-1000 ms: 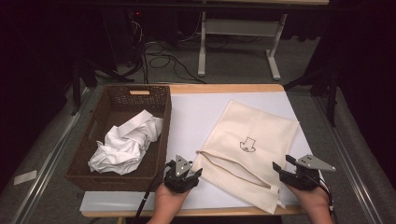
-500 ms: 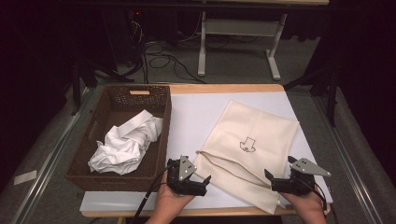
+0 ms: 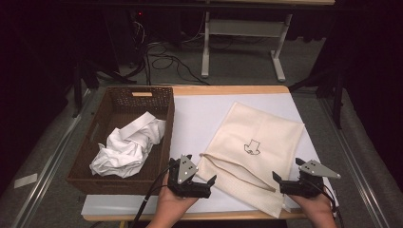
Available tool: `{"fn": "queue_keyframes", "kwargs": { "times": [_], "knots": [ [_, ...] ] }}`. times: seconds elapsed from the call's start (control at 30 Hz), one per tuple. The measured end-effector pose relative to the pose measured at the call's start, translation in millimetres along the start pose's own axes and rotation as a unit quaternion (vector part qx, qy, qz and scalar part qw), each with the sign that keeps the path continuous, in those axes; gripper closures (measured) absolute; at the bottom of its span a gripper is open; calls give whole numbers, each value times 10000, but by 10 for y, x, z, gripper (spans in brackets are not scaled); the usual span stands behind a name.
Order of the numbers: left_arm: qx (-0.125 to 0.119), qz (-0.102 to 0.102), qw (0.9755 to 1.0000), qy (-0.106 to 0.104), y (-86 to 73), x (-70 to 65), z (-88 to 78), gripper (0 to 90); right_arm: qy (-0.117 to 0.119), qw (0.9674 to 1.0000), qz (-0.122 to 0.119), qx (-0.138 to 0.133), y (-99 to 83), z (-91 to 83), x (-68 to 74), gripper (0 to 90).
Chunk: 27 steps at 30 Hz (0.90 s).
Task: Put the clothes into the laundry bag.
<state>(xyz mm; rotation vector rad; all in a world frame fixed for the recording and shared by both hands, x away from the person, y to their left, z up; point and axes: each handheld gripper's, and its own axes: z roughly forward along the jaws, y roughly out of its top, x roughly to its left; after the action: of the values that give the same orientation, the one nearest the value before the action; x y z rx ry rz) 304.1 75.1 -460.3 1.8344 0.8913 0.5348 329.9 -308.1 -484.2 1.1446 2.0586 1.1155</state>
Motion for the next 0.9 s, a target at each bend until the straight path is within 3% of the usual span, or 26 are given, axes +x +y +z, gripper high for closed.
{"fn": "queue_keyframes", "kwargs": {
  "times": [0.13,0.43,0.67,0.9],
  "knots": [
    [-169,-10,9997,158,124,22,-148,1,17,10000,12,55,-6,19,17,3],
    [-377,-165,9987,301,264,180,-445,1,37,10000,23,62,-12,32,1,3],
    [-368,-334,9969,617,230,486,-661,1,67,10000,41,61,-19,25,-5,3],
    [-303,-475,9937,973,150,739,-766,3,77,9999,65,80,-27,32,-20,3]
  ]
}}
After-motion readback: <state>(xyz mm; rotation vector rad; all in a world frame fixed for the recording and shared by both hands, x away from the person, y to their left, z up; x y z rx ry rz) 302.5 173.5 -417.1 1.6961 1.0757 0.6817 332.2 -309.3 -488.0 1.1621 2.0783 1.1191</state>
